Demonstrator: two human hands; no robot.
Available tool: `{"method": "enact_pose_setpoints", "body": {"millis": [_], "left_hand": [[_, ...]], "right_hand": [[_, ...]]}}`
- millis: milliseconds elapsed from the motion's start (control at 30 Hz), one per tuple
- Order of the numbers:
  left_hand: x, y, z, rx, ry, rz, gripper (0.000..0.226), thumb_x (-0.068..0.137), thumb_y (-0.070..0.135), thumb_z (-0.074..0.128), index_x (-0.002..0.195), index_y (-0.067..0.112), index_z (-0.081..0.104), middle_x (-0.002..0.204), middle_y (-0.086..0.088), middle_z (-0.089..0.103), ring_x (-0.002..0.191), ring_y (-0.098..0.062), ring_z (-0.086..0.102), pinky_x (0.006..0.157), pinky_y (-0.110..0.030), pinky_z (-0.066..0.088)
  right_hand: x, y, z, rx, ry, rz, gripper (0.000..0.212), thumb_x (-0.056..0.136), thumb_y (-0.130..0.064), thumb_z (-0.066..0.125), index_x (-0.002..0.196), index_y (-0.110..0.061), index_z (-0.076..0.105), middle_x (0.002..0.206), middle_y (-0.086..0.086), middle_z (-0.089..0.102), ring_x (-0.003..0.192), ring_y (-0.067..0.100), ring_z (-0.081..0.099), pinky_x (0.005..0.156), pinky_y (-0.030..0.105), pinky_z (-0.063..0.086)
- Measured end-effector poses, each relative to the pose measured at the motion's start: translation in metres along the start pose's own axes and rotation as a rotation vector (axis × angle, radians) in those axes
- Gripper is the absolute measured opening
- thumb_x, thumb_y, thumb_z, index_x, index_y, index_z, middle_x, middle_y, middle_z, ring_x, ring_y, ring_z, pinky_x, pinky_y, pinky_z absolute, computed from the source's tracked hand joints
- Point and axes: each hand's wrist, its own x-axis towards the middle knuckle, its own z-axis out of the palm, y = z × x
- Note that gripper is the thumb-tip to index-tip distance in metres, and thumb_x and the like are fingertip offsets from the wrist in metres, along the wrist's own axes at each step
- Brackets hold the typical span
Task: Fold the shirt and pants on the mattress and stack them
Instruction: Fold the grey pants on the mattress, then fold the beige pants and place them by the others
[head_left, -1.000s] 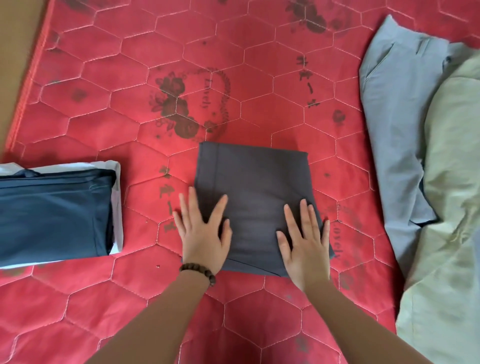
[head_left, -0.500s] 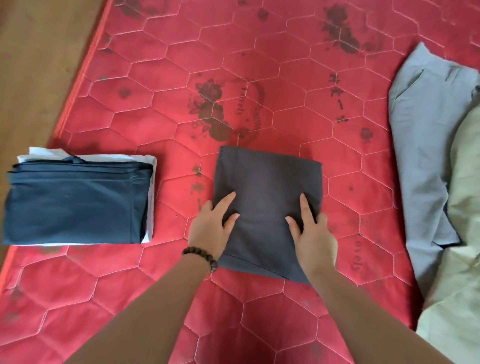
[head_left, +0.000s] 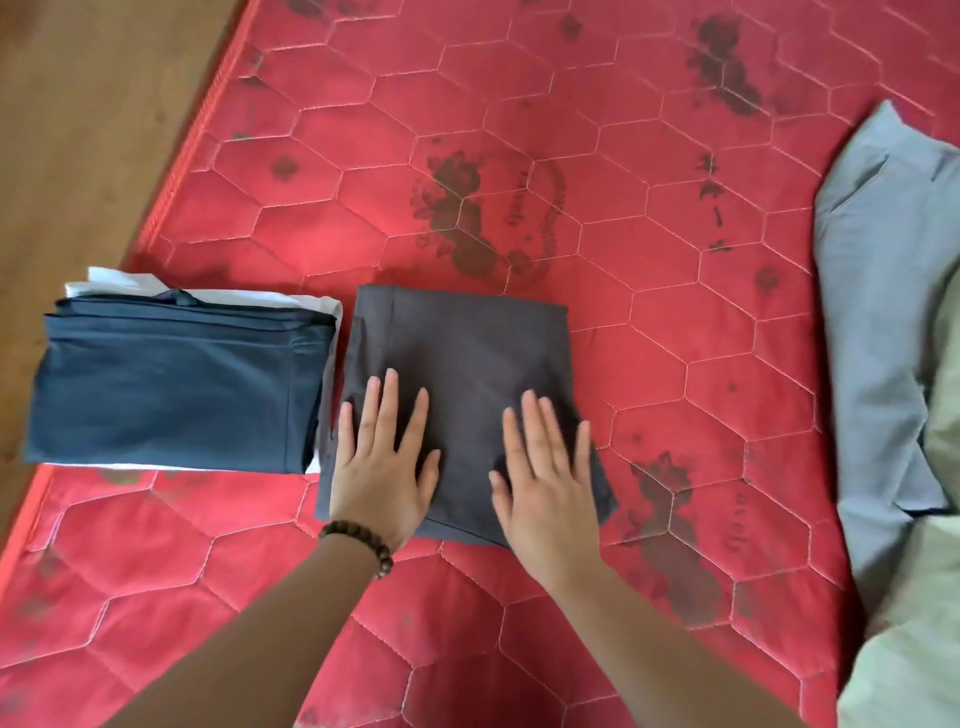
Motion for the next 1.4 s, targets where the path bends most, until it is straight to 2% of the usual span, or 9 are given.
{"method": "enact_pose_setpoints", "body": {"millis": [100,267,433,600,700,833,1033,1200,1400], "left_hand": [[-0.002,0.000,0.011,0.025,-0.078,-0.042,0.067,0.094,0.049,0.026,0.153,0.018,0.017,0.160,-0.014,0.011,0.148,-0.031,0.004,0.119,-0.050,0.009],[0.001,-0.002,0.018,0.060,-0.080,-0.042,0.069,0.093,0.051,0.026,0.153,0.021,0.011,0.161,-0.012,0.007,0.148,-0.034,0.001,0.119,-0.050,0.008],[0.001,0.007,0.002,0.083,-0.173,-0.085,0.068,0.095,0.051,0.024,0.153,0.020,0.004,0.161,-0.012,-0.002,0.148,-0.032,-0.006,0.120,-0.049,0.005],[-0.011,0.041,-0.031,0.041,-0.327,-0.145,0.074,0.096,0.053,0.024,0.153,0.014,0.000,0.161,-0.012,-0.002,0.148,-0.025,-0.004,0.120,-0.046,0.002],[-0.034,0.073,-0.072,0.024,-0.335,-0.055,0.072,0.096,0.053,0.021,0.153,0.013,0.002,0.161,-0.009,0.007,0.149,-0.021,0.001,0.120,-0.046,0.001],[-0.060,0.122,-0.139,-0.035,-0.327,0.041,0.069,0.097,0.052,0.021,0.153,0.015,0.007,0.161,-0.005,0.011,0.149,-0.020,0.003,0.120,-0.046,0.002],[-0.086,0.211,-0.214,-0.155,-0.302,0.227,0.067,0.096,0.053,0.023,0.152,0.017,0.018,0.159,-0.004,0.021,0.148,-0.020,0.011,0.120,-0.046,0.007],[-0.102,0.275,-0.239,-0.172,-0.290,0.375,0.065,0.095,0.050,0.031,0.149,0.014,0.028,0.155,-0.008,0.030,0.146,-0.024,0.019,0.118,-0.047,0.012],[-0.100,0.330,-0.244,-0.122,-0.259,0.453,0.066,0.096,0.051,0.027,0.151,0.014,0.021,0.157,-0.008,0.024,0.147,-0.025,0.016,0.118,-0.048,0.013]], "right_hand": [[-0.020,0.004,0.013,0.019,-0.116,-0.071,0.065,0.097,-0.044,0.039,0.152,-0.012,0.023,0.161,0.007,0.012,0.148,0.021,0.011,0.116,0.053,0.019],[-0.027,0.018,0.022,-0.003,-0.155,0.078,0.072,0.098,-0.056,0.025,0.153,-0.010,0.013,0.161,0.007,0.012,0.149,0.017,0.007,0.120,0.049,0.010],[-0.030,0.012,0.012,-0.004,-0.231,0.155,0.072,0.098,-0.056,0.021,0.153,-0.011,0.010,0.161,0.006,0.010,0.149,0.017,0.006,0.121,0.046,0.010],[-0.050,0.010,-0.025,0.073,-0.285,0.293,0.064,0.099,-0.049,0.009,0.150,-0.014,-0.007,0.161,0.001,-0.005,0.146,0.011,-0.013,0.121,0.039,-0.004],[-0.075,0.016,-0.075,0.140,-0.234,0.376,0.061,0.102,-0.041,0.022,0.152,-0.012,0.004,0.161,0.002,0.002,0.146,0.012,-0.008,0.121,0.037,-0.004],[-0.116,0.035,-0.158,0.160,-0.216,0.550,0.058,0.103,-0.038,0.025,0.153,-0.015,0.008,0.161,0.003,0.007,0.149,0.017,0.003,0.121,0.037,-0.001],[-0.181,0.063,-0.269,0.156,-0.037,0.803,0.053,0.101,-0.030,0.041,0.150,-0.013,0.028,0.155,0.014,0.028,0.142,0.030,0.028,0.118,0.041,0.013],[-0.235,0.084,-0.312,0.146,0.023,0.984,0.050,0.098,-0.026,0.047,0.146,-0.014,0.038,0.149,0.015,0.037,0.132,0.036,0.038,0.112,0.045,0.026],[-0.273,0.131,-0.333,0.119,0.036,1.010,0.045,0.097,-0.024,0.049,0.139,-0.010,0.046,0.138,0.017,0.044,0.123,0.037,0.044,0.104,0.047,0.033]]}}
